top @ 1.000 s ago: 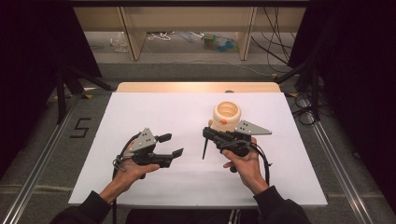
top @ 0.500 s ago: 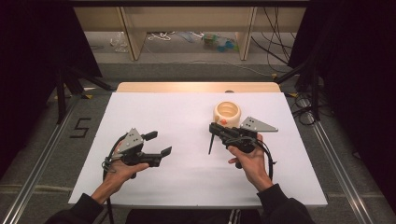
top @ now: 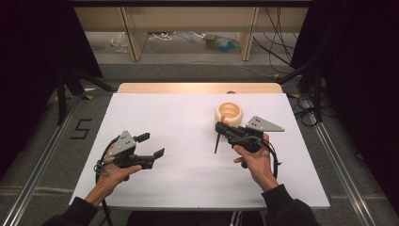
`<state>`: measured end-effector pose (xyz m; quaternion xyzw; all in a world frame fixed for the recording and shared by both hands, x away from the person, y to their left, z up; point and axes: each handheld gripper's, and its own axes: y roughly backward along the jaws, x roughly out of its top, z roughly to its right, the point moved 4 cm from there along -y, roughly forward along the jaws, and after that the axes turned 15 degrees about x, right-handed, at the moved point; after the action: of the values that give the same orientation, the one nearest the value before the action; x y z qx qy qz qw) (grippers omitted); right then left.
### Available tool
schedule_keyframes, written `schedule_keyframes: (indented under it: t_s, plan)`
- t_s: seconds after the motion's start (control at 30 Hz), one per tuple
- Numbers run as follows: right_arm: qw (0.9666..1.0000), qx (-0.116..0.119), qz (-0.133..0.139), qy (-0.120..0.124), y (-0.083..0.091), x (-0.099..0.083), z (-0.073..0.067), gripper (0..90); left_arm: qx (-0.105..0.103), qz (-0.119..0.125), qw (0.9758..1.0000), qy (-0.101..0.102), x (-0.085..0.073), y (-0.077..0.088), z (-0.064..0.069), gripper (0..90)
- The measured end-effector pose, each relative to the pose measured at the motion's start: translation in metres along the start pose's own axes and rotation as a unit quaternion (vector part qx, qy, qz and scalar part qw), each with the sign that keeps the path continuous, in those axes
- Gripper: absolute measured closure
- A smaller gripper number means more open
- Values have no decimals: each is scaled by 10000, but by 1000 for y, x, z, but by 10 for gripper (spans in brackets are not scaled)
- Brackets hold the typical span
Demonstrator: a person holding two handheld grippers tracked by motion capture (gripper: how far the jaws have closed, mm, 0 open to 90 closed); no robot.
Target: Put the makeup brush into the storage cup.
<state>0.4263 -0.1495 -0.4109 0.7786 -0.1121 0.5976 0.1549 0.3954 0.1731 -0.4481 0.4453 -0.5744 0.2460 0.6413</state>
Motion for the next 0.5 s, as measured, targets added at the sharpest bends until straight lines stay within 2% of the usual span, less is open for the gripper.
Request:
schedule_keyframes:
  t_s: [0.1,0.27,0.3,0.5]
  plan:
    - [10000,1,31,79,1,1,1,837,30,-20,10000,12,-1,2,0,184]
    - [9999,-88,12,48,5,3,4,836,36,-16,10000,63,-5,5,-1,184]
    - [9999,-118,44,71,6,5,5,837,58,-17,10000,-4,-5,6,-2,185]
    - [9996,-227,148,112,14,12,10,837,124,-32,9999,47,-9,8,-4,190]
